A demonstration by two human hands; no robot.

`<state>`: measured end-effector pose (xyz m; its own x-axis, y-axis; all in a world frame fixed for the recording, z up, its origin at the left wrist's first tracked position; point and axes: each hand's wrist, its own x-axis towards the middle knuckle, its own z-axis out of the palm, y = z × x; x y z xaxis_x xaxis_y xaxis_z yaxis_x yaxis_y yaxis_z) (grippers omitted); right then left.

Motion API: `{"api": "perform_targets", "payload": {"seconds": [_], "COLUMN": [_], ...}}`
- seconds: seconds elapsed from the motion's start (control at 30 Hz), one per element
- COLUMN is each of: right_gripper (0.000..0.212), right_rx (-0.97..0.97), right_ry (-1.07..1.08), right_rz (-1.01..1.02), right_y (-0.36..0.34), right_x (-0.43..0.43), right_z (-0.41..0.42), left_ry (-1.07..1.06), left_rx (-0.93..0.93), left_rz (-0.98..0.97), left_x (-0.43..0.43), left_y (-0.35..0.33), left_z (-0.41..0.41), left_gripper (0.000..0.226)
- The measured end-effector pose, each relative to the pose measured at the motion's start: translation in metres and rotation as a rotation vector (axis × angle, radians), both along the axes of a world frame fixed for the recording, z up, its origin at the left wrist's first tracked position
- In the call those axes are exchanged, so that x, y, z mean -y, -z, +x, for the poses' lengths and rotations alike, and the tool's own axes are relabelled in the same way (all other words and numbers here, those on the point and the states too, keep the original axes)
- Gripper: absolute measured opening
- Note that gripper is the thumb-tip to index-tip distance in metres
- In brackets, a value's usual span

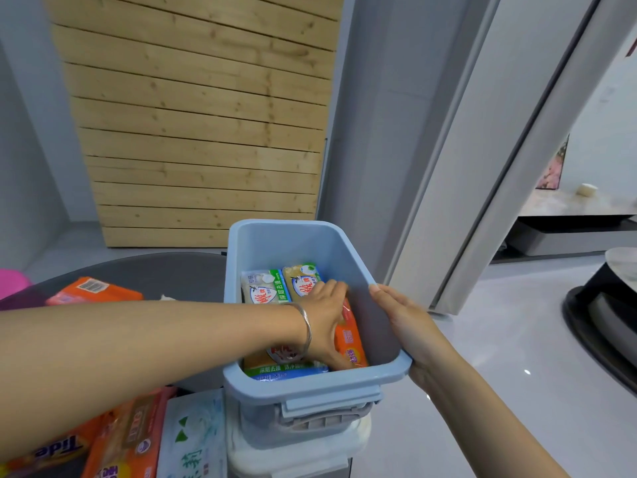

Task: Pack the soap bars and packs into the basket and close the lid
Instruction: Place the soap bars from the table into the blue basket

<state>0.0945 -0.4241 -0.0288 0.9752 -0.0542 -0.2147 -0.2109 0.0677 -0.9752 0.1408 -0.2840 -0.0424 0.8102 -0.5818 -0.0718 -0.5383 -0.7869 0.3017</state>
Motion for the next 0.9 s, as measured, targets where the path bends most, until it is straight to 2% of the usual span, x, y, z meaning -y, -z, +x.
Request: {"api": "perform_targets", "payload": {"seconds": [0.1, 0.13, 0.27, 0.43, 0.53, 0.67, 0.73, 0.83, 0.9], "right_gripper": [0.021, 0.022, 0.024, 0.025, 0.023, 0.018, 0.016, 0.016, 0.014], "right_rx": [-0.005, -0.004, -0.018, -0.036, -0.041, -0.020, -0.004, -0.001, 0.002], "right_ry": [0.000, 0.000, 0.002, 0.009, 0.008, 0.017, 0.023, 0.016, 0.016], "right_rz": [-0.013, -0.016, -0.047, -0.088, -0.128, -0.133, -0.144, -0.161, -0.160], "right_y": [0.001, 0.001, 0.002, 0.002, 0.000, -0.005, -0.005, -0.005, -0.004], "right_x": [0.000, -0.001, -0.001, 0.000, -0.001, -0.006, -0.006, -0.006, -0.006], "right_z": [-0.001, -0.001, 0.001, 0.000, -0.002, -0.003, -0.003, -0.003, -0.003], "left_ry": [0.036, 0.051, 0.157, 0.181, 0.200, 0.076, -0.006, -0.226, -0.376], "left_rx": [-0.127, -0.182, -0.279, -0.330, -0.370, -0.284, -0.212, -0.209, -0.315], "left_rz": [0.142, 0.175, 0.293, 0.379, 0.293, -0.026, -0.051, -0.014, -0.046], "left_x": [-0.012, -0.017, -0.022, -0.011, -0.014, -0.028, -0.024, -0.006, 0.005], "left_y": [-0.009, -0.014, -0.024, -0.022, -0.020, -0.022, -0.022, -0.019, -0.018], "left_z": [0.003, 0.004, 0.004, -0.003, -0.003, 0.001, 0.008, 0.021, 0.027], "left_gripper": [0.107, 0.106, 0.076, 0.070, 0.057, 0.059, 0.055, 0.047, 0.042]}}
